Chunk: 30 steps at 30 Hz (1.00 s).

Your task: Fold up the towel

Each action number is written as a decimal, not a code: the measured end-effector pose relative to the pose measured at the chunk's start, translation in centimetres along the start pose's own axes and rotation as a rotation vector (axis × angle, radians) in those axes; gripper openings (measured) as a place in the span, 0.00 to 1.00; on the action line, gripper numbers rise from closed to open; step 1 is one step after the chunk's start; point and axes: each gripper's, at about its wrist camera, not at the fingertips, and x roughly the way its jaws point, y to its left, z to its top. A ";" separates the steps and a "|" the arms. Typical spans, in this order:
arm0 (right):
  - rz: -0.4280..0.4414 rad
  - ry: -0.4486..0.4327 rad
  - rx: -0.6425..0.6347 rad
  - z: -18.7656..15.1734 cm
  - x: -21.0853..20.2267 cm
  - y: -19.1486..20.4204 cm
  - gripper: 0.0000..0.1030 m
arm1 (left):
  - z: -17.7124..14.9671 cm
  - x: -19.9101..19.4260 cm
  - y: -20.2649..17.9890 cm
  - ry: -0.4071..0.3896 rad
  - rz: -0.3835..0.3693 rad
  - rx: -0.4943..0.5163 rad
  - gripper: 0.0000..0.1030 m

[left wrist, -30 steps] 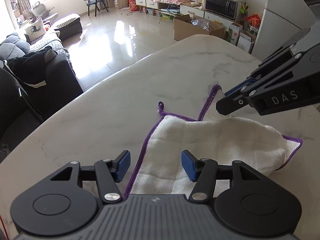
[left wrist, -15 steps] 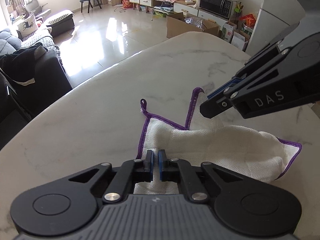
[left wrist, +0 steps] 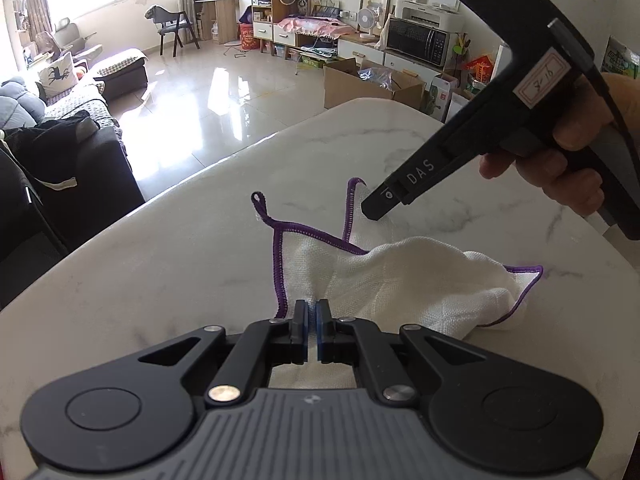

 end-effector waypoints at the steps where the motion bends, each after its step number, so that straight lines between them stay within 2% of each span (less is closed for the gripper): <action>1: -0.005 -0.003 0.001 0.0 0.0 0.0 0.10 | -0.3 -0.5 -0.1 -0.004 0.001 -0.001 0.03; 8: -0.039 -0.008 0.005 -0.1 -0.5 0.1 0.09 | -2.4 -2.6 0.0 0.000 0.006 -0.043 0.03; 18: -0.129 -0.029 -0.023 -0.5 -1.5 0.2 0.09 | -6.3 -5.1 1.0 0.034 0.041 -0.095 0.03; 24: -0.105 -0.002 -0.001 -0.8 -1.4 0.4 0.12 | -7.7 -7.1 0.6 0.016 0.025 -0.114 0.03; 27: -0.085 0.010 0.002 -1.0 -1.4 0.8 0.20 | -8.3 -7.9 -0.3 0.008 0.015 -0.104 0.03; 30: -0.078 0.019 -0.016 -1.3 -1.5 1.6 0.23 | -8.9 -8.8 -1.4 -0.002 0.004 -0.093 0.03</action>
